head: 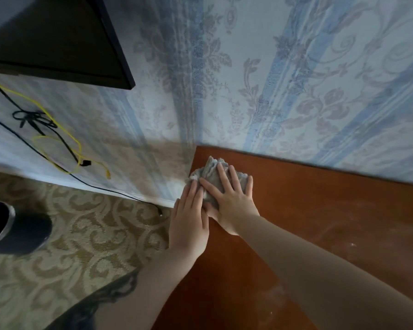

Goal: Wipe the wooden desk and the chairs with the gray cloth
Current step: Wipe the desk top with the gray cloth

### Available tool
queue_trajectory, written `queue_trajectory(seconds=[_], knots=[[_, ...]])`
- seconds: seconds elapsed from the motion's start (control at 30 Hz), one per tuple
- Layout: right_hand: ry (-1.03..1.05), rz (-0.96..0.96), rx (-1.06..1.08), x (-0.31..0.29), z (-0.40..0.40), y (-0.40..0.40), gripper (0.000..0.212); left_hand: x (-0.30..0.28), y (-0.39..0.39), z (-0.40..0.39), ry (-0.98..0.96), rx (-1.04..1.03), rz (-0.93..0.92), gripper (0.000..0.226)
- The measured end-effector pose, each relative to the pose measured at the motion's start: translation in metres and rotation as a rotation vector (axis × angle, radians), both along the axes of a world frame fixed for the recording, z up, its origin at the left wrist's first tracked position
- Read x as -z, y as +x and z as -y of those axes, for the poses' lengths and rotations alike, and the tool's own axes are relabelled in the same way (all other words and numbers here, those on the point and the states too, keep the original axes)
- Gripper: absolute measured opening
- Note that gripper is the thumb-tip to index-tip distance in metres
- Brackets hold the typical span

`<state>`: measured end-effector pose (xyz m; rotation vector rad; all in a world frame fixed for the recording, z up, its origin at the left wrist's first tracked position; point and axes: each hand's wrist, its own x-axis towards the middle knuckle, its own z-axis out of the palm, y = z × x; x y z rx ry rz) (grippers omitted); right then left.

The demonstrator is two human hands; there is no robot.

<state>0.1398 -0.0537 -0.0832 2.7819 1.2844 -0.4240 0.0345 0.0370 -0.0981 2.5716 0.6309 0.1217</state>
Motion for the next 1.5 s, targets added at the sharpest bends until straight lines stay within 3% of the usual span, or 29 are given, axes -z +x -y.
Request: queue_trajectory(seconds=[0.1,0.23,0.3,0.4,0.5,0.57,0.67,0.77,0.87,1.0,1.1,1.2,1.3,1.43,1.5], knots=[[0.002,0.02,0.035,0.001,-0.004,0.025,0.061,0.008,-0.001,0.0,-0.001,-0.009,0.018,0.054],[0.078,0.045,0.444,0.007,0.019,0.028,0.062,0.014,-0.006,-0.002,0.089,-0.074,0.005,0.053],[0.06,0.062,0.539,0.006,0.024,0.005,0.064,0.013,-0.008,-0.001,0.13,-0.094,-0.035,0.057],[0.08,0.07,0.384,0.004,0.006,-0.017,0.065,0.014,-0.007,0.001,0.143,-0.088,-0.074,0.06],[0.081,0.05,0.1,0.003,-0.017,0.014,0.06,0.015,-0.004,0.003,0.168,-0.079,-0.083,0.061],[0.055,0.017,0.025,0.001,-0.023,0.046,0.058,0.014,-0.004,0.004,0.182,-0.085,-0.079,0.059],[0.094,0.027,0.225,0.002,-0.021,0.065,0.055,0.015,-0.004,0.004,0.167,-0.099,-0.063,0.057],[0.141,0.017,0.436,0.001,-0.025,0.019,0.055,0.015,-0.005,0.003,0.163,-0.088,-0.065,0.059],[0.124,-0.022,0.243,0.0,-0.036,-0.016,0.056,0.016,-0.005,0.003,0.129,-0.082,-0.06,0.063],[0.095,-0.037,-0.043,0.0,-0.032,0.043,0.058,0.017,-0.004,0.003,0.113,-0.103,-0.069,0.06],[0.099,0.039,0.205,0.002,-0.018,0.05,0.056,0.015,-0.005,0.004,0.142,-0.105,-0.052,0.058],[0.109,0.038,0.374,0.0,-0.02,0.001,0.059,0.016,-0.005,0.004,0.147,-0.108,-0.047,0.057],[0.091,-0.065,0.287,-0.004,-0.032,-0.022,0.062,0.018,-0.005,0.002,0.146,-0.08,-0.046,0.063],[0.097,-0.095,-0.035,-0.005,-0.039,0.024,0.058,0.016,-0.003,0.004,0.144,-0.134,-0.052,0.058],[0.128,-0.091,0.048,-0.002,-0.028,0.043,0.058,0.015,-0.003,0.004,0.166,-0.121,-0.062,0.059]])
